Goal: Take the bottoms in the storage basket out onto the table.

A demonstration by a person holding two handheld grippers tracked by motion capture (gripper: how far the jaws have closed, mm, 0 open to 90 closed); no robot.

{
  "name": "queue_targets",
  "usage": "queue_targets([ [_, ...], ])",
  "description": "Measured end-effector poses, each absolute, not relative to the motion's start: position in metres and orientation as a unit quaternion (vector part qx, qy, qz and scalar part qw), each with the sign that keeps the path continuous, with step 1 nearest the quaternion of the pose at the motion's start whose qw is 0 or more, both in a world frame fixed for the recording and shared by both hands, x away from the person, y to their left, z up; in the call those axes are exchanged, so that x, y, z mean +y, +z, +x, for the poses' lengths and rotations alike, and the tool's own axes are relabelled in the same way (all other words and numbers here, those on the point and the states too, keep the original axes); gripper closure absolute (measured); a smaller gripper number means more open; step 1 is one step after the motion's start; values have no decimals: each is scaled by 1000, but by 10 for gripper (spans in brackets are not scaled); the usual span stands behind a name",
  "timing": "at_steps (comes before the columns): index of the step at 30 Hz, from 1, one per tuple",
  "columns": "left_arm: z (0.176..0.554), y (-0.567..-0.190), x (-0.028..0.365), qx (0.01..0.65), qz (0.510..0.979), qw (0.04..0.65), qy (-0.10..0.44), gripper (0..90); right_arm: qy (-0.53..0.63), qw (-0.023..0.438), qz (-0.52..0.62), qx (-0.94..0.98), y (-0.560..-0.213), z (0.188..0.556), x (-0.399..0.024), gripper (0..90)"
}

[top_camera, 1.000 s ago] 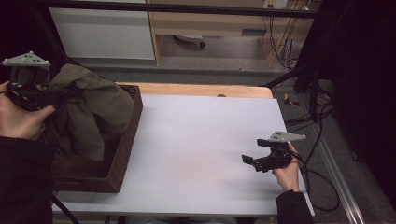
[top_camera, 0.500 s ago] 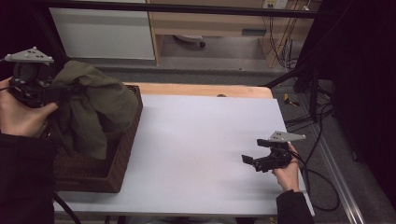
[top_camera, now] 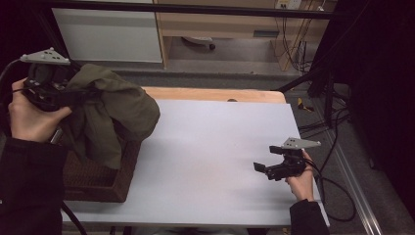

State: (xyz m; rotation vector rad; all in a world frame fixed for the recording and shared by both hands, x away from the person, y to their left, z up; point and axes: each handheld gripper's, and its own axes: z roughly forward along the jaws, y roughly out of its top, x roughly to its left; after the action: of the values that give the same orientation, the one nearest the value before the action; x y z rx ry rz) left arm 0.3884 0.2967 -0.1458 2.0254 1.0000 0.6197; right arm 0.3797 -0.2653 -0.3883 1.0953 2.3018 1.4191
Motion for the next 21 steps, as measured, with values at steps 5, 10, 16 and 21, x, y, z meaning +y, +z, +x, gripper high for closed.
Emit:
queue_targets([
  [5, 390, -145, 289, 389, 802, 387, 238, 792, 483, 112, 374, 784, -388, 379, -265, 6],
  [10, 391, -144, 283, 383, 805, 388, 234, 792, 484, 112, 373, 784, -388, 380, -265, 6],
  [16, 392, -143, 273, 377, 808, 391, 230, 792, 484, 112, 374, 783, -388, 379, -266, 6],
  [21, 393, -142, 265, 371, 813, 387, 227, 792, 484, 112, 373, 783, -388, 379, -266, 6],
])
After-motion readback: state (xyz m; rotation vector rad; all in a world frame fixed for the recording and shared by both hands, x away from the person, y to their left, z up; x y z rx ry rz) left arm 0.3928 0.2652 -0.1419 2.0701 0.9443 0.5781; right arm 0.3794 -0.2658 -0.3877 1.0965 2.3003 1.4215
